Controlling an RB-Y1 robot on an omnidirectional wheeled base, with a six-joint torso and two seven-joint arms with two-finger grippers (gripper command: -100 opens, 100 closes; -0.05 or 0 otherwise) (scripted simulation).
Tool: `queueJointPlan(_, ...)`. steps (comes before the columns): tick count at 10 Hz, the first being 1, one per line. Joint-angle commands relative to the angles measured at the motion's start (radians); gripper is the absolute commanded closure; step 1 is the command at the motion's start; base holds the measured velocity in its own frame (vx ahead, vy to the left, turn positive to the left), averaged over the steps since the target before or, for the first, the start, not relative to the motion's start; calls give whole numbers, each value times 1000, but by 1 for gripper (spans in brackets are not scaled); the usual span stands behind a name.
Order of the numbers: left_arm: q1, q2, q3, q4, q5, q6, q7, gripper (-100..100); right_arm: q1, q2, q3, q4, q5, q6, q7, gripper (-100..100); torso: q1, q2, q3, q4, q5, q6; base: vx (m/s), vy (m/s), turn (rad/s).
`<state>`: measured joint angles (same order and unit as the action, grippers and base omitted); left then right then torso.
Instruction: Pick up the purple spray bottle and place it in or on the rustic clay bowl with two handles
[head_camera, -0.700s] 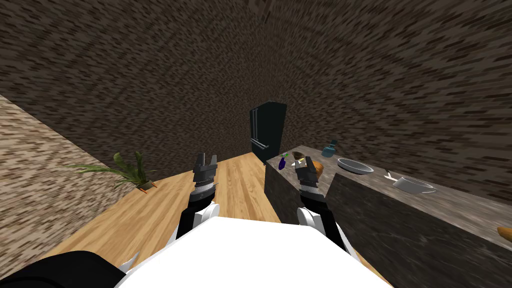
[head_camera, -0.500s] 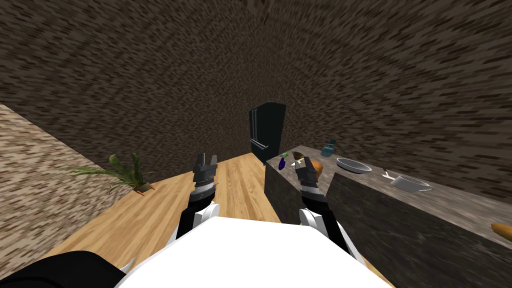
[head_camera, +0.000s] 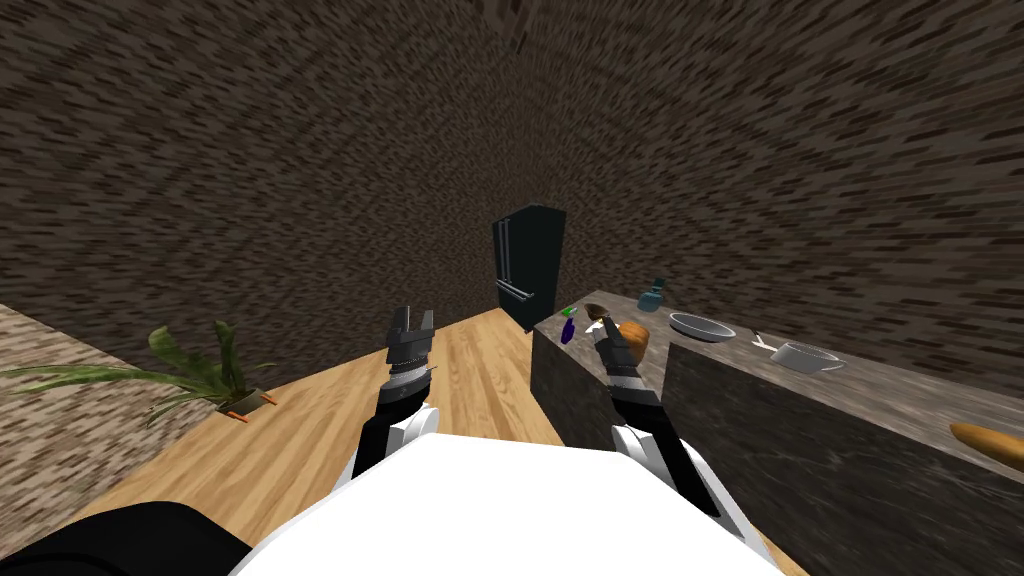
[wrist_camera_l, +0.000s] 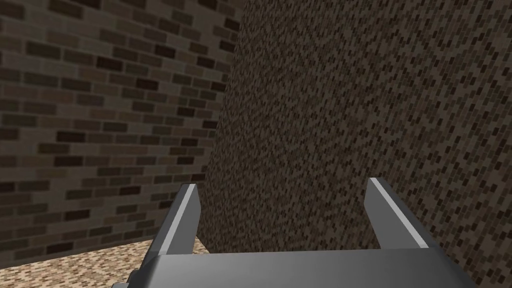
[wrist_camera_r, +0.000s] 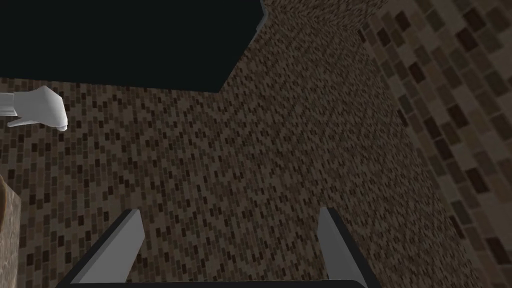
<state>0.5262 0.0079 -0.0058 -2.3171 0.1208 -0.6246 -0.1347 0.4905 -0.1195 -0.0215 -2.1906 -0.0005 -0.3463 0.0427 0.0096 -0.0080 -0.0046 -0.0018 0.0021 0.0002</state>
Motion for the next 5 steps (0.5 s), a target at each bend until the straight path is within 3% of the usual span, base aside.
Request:
queueJointPlan(1, 0, 0, 0, 0, 0, 0, 0, 0, 1, -19, -23, 16, 24, 27, 17, -100, 0, 0, 0, 0, 0, 0, 133, 162, -151)
queueJointPlan(5, 0, 0, 0, 0, 0, 0, 0, 0, 15, -34, -86, 45, 94, 107, 62, -100, 2, -3, -2, -1, 1, 0, 138, 196, -200)
